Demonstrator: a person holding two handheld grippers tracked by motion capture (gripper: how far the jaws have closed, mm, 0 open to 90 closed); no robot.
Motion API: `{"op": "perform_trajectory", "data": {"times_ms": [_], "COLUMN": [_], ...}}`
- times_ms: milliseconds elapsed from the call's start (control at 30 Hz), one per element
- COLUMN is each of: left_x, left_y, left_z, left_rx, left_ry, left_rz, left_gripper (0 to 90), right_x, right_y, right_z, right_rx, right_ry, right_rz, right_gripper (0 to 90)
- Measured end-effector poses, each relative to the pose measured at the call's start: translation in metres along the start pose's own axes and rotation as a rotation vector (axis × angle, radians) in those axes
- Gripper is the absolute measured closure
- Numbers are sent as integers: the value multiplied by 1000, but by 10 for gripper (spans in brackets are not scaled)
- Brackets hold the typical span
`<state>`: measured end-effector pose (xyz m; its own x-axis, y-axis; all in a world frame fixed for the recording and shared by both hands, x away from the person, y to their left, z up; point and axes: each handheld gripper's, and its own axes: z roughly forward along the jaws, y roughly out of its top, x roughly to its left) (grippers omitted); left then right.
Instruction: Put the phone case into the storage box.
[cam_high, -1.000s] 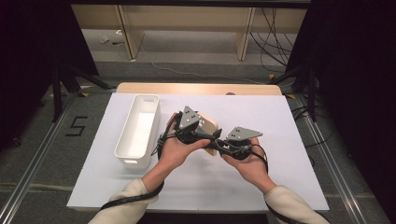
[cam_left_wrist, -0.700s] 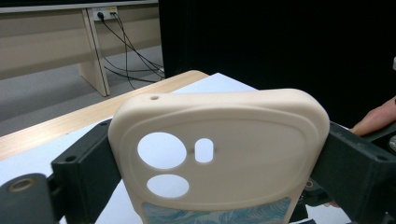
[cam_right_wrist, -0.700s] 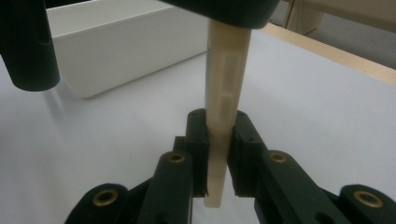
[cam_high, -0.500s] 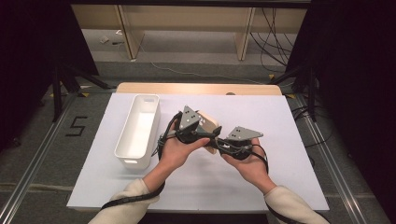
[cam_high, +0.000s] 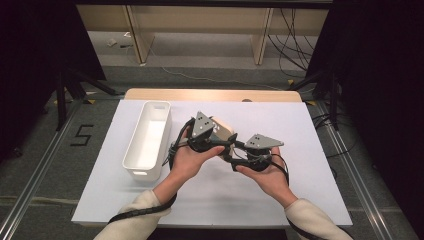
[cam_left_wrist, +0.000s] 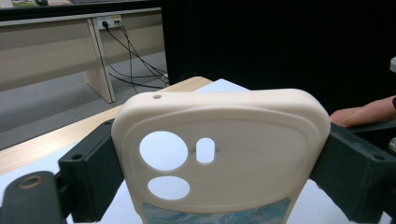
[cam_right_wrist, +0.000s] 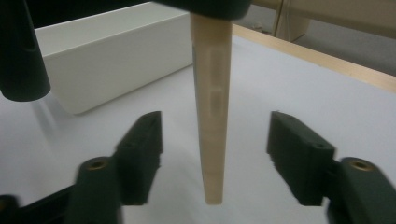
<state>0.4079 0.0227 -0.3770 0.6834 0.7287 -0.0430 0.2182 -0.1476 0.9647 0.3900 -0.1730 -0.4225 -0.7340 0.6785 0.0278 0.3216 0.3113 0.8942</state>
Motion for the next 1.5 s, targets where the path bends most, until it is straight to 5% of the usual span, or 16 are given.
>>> {"op": "perform_trajectory", "data": {"times_ms": [133, 367, 1500], "left_x": [3, 10, 45], "left_y": [4, 9, 29], "left_z": [-2, -7, -37], "left_rx": [-9, -23, -50], "left_ry": [7, 25, 116], "left_rz": [2, 2, -8], "left_gripper": [106, 106, 107], "right_x": [-1, -4, -20], "right_y": [-2, -5, -21], "right_z": [-3, -10, -43], "right_rx": [-9, -13, -66], "right_ry": [8, 45, 2], "right_rz": [-11, -28, -11], "right_gripper": [163, 67, 43]}}
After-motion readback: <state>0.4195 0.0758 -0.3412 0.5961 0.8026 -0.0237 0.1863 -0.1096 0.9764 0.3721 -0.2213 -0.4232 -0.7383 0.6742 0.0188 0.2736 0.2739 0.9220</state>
